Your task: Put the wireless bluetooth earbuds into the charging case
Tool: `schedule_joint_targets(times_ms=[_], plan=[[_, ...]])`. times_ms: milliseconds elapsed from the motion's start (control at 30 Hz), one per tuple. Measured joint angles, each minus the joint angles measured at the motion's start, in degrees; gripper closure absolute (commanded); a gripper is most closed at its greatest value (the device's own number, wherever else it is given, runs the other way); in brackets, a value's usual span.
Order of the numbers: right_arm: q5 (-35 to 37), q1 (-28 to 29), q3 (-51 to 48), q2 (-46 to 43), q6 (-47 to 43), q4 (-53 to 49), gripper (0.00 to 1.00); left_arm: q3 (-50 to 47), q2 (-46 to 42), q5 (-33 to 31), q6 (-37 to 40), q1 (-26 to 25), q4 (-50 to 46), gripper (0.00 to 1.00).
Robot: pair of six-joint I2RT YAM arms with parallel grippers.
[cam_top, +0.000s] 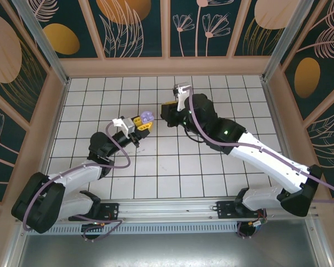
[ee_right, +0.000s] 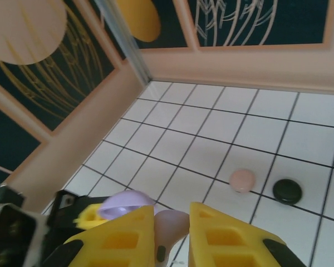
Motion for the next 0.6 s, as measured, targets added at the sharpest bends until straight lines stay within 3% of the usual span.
schedule_joint_targets(times_ms=[600], plan=[[2.56,3.08,-2.32,2.69,-0.83,4.15,0.82,2.86,2.73,1.27,0.04,-1.46,0.00,1.00]])
